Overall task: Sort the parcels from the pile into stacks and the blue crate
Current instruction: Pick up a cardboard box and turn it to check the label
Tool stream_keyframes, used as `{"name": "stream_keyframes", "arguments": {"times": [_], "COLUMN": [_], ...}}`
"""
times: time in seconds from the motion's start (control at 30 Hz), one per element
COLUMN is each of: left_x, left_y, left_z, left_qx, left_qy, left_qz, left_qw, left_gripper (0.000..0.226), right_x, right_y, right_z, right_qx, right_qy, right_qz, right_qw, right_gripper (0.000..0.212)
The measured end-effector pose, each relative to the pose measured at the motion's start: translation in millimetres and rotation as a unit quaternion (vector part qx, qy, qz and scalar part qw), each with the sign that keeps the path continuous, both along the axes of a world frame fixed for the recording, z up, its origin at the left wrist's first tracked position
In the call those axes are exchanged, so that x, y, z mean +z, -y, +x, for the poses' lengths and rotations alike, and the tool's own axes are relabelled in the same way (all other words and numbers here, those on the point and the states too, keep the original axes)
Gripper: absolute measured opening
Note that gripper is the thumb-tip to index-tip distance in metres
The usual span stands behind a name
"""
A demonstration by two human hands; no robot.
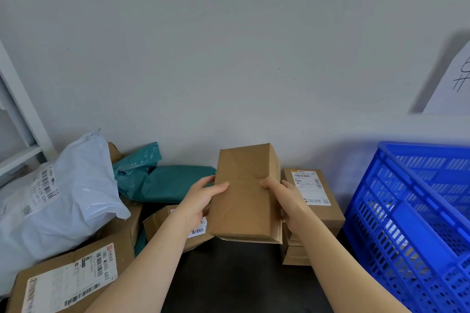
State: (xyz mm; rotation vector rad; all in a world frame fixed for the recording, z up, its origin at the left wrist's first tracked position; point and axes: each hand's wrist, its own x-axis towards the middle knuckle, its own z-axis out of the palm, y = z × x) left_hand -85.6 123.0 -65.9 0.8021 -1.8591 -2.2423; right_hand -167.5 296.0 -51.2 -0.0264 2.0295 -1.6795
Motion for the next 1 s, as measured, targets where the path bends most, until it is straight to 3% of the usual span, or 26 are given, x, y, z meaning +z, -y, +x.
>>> {"name": "stream_keyframes", "arguments": {"times": [0.23,0.4,0.6,1.0], "left_x": [4.4,4.2,3.3,0.5], "left_y": [-3.5,-6.7,-5.8,-4.5], "left_z": [9.6,7.3,3.0,0.7], "left_qx": [-0.048,-0.032,-0.023,-0.026], "left_qy": [0.058,0.048,0.034,0.022], "left_qz": [0.082,0.063,0.032,0.04], "left_qw": [0.994,0.996,0.999,0.999], "left_gripper": [0.029,0.025,0.039,0.045], "right_x": [-0.4,-3.5,-6.2,-5.8], "right_y": [1.2,2.5,3.3,3.1], "right_z": [2.2,4.6,6.5,5.1], "right_qx": [0.018,0.038,0.024,0.024], "right_qy": [0.035,0.017,0.0,-0.009], "right_qz": [-0.021,-0.012,-0.034,-0.06], "right_qw": [0.999,0.999,0.999,0.998], "right_gripper": [0.021,0.04,0.033,0.031]}}
